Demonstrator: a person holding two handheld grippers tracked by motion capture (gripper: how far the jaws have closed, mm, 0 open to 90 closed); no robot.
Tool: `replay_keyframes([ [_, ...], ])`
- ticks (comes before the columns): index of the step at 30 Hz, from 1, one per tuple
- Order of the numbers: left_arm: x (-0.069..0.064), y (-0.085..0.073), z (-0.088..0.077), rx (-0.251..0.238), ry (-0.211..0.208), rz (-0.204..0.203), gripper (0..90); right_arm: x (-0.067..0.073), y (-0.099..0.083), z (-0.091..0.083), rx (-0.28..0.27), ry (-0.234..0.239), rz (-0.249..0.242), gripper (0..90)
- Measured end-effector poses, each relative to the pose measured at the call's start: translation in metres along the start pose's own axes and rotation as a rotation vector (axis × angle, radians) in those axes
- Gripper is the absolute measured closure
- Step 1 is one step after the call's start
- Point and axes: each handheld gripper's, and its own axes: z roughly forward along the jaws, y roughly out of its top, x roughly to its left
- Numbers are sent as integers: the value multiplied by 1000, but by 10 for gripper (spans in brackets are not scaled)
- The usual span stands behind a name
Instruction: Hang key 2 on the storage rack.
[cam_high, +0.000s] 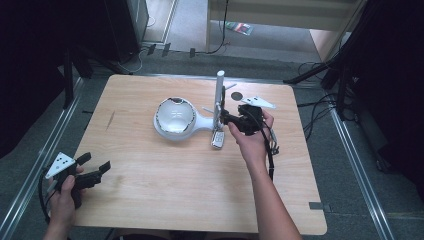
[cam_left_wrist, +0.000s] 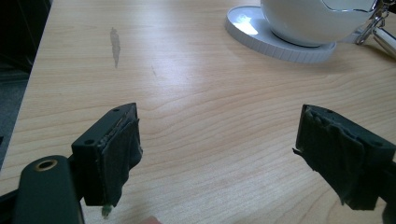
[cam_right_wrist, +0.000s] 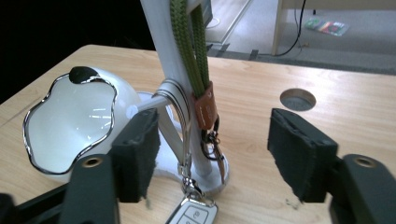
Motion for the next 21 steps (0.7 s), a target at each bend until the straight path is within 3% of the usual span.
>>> replay_keyframes([
  [4, 0, 0, 0, -1, 0, -1, 146, -3, -1, -4, 42, -24, 2, 109],
  [7, 0, 0, 0, 0, 0, -1, 146, -5, -4, -8, 34, -24, -7, 27],
  [21, -1, 0, 0, -1, -2, 2, 147, -11, -15, -17, 47, -20, -6, 9],
])
